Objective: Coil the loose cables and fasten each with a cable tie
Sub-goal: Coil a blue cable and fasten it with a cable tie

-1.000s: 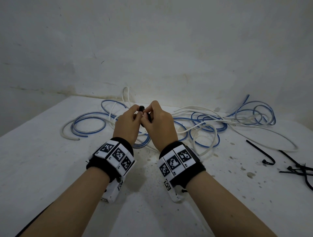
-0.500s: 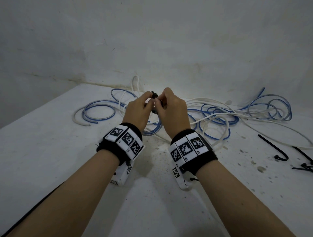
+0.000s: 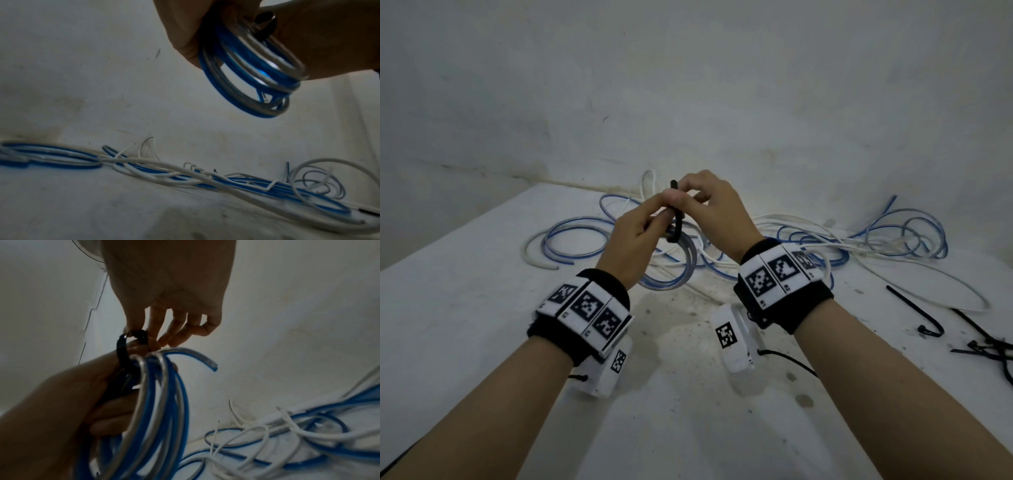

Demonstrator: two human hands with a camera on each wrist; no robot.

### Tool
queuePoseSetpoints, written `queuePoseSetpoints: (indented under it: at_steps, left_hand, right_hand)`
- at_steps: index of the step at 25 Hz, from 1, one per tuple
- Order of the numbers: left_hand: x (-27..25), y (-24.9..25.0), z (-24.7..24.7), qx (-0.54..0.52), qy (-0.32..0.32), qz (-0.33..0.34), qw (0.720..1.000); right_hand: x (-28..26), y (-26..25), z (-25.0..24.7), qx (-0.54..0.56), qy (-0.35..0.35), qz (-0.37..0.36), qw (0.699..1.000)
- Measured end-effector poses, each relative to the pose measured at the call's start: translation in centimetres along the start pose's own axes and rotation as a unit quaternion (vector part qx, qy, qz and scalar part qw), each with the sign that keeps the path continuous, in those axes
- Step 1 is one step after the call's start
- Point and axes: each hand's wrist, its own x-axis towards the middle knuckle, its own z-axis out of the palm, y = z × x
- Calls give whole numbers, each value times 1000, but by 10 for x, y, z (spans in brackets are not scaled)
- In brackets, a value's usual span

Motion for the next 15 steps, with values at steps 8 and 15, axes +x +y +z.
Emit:
queuePoseSetpoints:
  at_steps: [8, 15]
  left_hand:
    - [-19, -7, -56, 101, -34, 37, 994]
    - [-15, -5, -73, 98, -28, -1, 995]
  right_hand:
    - [33, -29, 45, -2, 2, 36, 999]
    - [54, -48, 61, -41, 14, 43, 998]
